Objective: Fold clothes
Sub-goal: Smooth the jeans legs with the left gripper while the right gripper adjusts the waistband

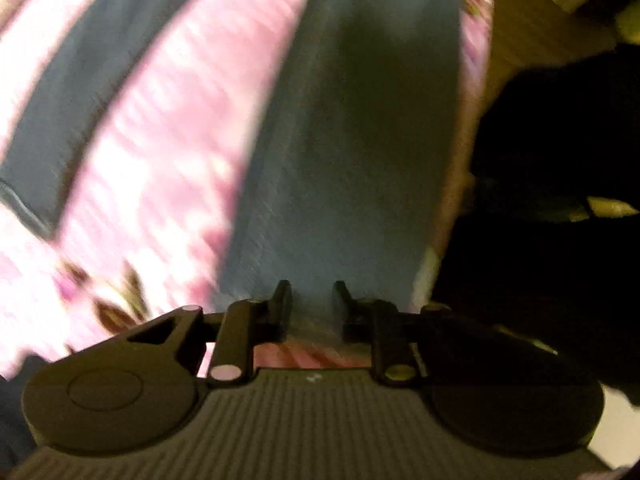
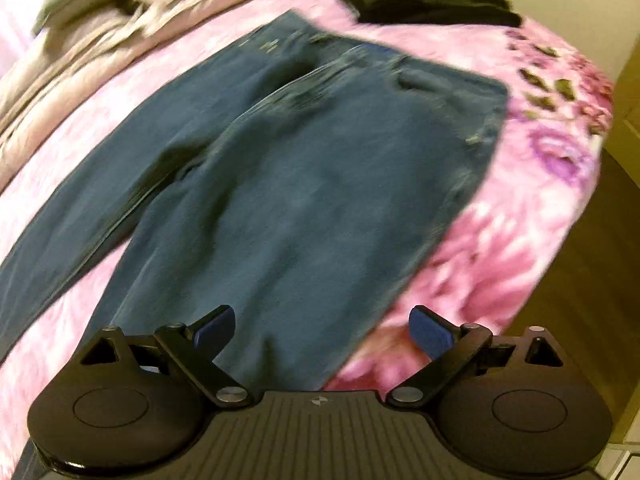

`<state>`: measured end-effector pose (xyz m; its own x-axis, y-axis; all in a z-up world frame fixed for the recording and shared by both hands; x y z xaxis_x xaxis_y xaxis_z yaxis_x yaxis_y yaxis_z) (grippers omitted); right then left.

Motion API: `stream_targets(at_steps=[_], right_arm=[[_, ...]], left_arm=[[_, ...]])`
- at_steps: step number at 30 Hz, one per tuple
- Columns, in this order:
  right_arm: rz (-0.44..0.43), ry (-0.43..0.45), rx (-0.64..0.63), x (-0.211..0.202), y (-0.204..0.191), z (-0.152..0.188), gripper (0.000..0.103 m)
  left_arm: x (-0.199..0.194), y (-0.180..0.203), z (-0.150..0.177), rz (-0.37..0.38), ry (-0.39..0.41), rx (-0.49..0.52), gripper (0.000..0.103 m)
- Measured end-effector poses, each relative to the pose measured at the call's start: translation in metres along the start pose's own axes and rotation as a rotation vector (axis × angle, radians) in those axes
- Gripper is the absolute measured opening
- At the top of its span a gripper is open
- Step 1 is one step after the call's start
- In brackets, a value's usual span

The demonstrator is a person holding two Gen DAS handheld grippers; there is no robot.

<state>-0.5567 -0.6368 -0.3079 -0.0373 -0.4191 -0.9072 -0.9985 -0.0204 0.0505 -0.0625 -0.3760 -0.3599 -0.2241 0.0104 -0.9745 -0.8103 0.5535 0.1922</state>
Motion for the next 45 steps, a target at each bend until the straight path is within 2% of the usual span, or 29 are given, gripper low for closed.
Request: stream_targets(at_steps=[3, 5, 8, 12, 15, 17, 18, 19, 22, 25, 28, 29, 30, 31, 32, 33, 34, 37, 40, 42, 43, 45], right_arm=[[0.01, 0.035, 0.062, 0.007, 0.032, -0.026, 0.096], [0.0, 0.069, 0.082, 0.014, 0.054, -0.054, 0.096], [-0.041, 0.118, 0.088, 0.035, 0.088, -0.1, 0.096], [-0.097, 0.115, 0.135, 0.084, 0.135, -0.153, 0.095], [-0.141, 0.086, 0.153, 0.117, 0.162, -0.177, 0.075], [-0.183, 0.061, 0.181, 0.136, 0.177, -0.184, 0.074], [-0.202, 0.05, 0.199, 0.143, 0.184, -0.186, 0.063], [-0.22, 0.033, 0.221, 0.151, 0.19, -0.187, 0.032], [-0.279, 0.008, 0.27, 0.156, 0.208, -0.194, 0.014], [-0.315, 0.044, 0.281, 0.148, 0.225, -0.207, 0.014], [-0.321, -0.008, 0.197, 0.15, 0.22, -0.211, 0.015], [-0.309, -0.023, 0.157, 0.15, 0.217, -0.214, 0.018], [-0.293, -0.021, 0.124, 0.146, 0.214, -0.218, 0.039], [-0.251, 0.02, 0.081, 0.137, 0.212, -0.224, 0.063], [-0.219, 0.062, 0.038, 0.129, 0.209, -0.23, 0.069], [-0.223, 0.111, -0.004, 0.119, 0.203, -0.237, 0.07], [-0.235, 0.155, -0.049, 0.11, 0.196, -0.245, 0.07], [-0.389, 0.183, -0.203, 0.102, 0.153, -0.268, 0.07], [-0.55, 0.15, -0.368, 0.119, 0.096, -0.287, 0.07], [-0.598, 0.121, -0.455, 0.14, 0.061, -0.296, 0.068], [-0.619, 0.102, -0.497, 0.152, 0.044, -0.3, 0.058], [-0.628, 0.044, -0.553, 0.178, 0.02, -0.301, 0.05]], left_arm=[[-0.004, -0.002, -0.067, -0.048, 0.076, 0.014, 0.026], [-0.006, 0.001, -0.117, -0.071, 0.14, 0.015, 0.027], [0.004, 0.02, -0.204, -0.077, 0.234, 0.025, 0.028], [0.025, 0.055, -0.323, -0.081, 0.348, 0.047, 0.028], [0.055, 0.08, -0.4, -0.089, 0.381, 0.085, 0.028], [0.077, 0.089, -0.441, -0.101, 0.372, 0.121, 0.029], [0.089, 0.093, -0.461, -0.107, 0.367, 0.139, 0.029], [0.1, 0.098, -0.481, -0.113, 0.362, 0.157, 0.029], [0.13, 0.098, -0.51, -0.127, 0.28, 0.201, 0.029], [0.145, 0.096, -0.52, -0.118, 0.233, 0.199, 0.032], [0.151, 0.097, -0.529, -0.112, 0.2, 0.179, 0.032], [0.147, 0.097, -0.529, -0.109, 0.199, 0.173, 0.032], [0.143, 0.099, -0.529, -0.104, 0.204, 0.168, 0.031], [0.137, 0.1, -0.529, -0.098, 0.215, 0.164, 0.031], [0.129, 0.1, -0.529, -0.097, 0.233, 0.159, 0.031], [0.121, 0.102, -0.532, -0.098, 0.255, 0.155, 0.031], [0.114, 0.103, -0.535, -0.098, 0.279, 0.151, 0.031], [0.106, 0.104, -0.557, -0.083, 0.349, 0.129, 0.031], [0.11, 0.106, -0.582, -0.086, 0.387, 0.129, 0.031], [0.119, 0.107, -0.595, -0.096, 0.391, 0.137, 0.031], [0.124, 0.106, -0.598, -0.099, 0.388, 0.138, 0.031], [0.136, 0.105, -0.605, -0.106, 0.382, 0.14, 0.031]])
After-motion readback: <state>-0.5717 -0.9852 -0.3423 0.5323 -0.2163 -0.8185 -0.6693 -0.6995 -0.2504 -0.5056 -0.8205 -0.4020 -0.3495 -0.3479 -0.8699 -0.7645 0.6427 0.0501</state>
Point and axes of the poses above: each gripper's, at about its wrist camera, not at the fingertips, and x roughly the way its jaws point, y to its right, z to its underside, the point moved 5 cm from there along x, roughly the way its jaws point, and after that the axes turned 9 degrees about z, right-handed, at the moved point
